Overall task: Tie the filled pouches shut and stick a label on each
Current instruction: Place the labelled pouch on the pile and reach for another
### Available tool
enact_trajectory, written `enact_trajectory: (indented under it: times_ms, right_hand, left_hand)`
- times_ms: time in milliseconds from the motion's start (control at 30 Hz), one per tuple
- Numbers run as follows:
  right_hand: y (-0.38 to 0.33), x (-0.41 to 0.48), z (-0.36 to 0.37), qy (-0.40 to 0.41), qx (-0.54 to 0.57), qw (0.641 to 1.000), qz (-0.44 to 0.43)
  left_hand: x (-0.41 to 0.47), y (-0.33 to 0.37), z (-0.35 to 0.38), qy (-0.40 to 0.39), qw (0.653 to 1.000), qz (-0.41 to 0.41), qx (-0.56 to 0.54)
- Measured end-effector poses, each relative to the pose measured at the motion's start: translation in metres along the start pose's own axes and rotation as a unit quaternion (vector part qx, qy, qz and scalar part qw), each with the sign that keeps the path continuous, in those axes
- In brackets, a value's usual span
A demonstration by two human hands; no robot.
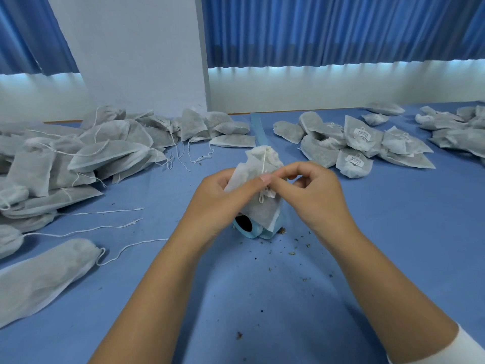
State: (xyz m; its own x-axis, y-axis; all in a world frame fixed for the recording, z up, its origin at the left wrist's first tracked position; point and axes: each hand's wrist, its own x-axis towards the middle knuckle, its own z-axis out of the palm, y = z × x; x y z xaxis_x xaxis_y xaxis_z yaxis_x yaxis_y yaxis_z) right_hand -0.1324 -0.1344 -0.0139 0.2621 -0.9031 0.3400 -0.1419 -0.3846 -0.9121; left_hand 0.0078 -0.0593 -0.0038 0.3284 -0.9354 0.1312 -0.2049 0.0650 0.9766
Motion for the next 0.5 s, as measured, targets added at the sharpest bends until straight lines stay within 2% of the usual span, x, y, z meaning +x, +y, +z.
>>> enact_trajectory:
  times_ms: [100,200,300,400,500]
  right_hand:
    - [0.0003,-0.0016,0.0024,0.013,-0.006,1.000,-0.012]
    - [0.0010,-0.0027,0.0050,0.033,0.008,0.999,-0.013]
    - [0.0004,-0.0017,0.0051,0.039,0.045,0.997,0.044]
    - [-0.0026,0.0012,0.0011,-0.022,0.129,0.980,0.150]
    - [-0.0005,0.0017,-0.0009,-0.080,0.137,0.974,0.160]
  left_hand:
    - [0.0011,-0.0023,0.0032,0.044,0.999,0.006,-0.015]
    - [0.0037,-0.0077,0.0048,0.055,0.998,0.018,-0.023]
    - [0.0054,-0.0099,0.0063,0.066,0.997,0.019,-0.038]
    - [0.0057,-0.0088,0.0063,0.064,0.995,0.010,-0.071]
    - [0.0049,-0.0074,0.0061,0.055,0.995,-0.003,-0.082]
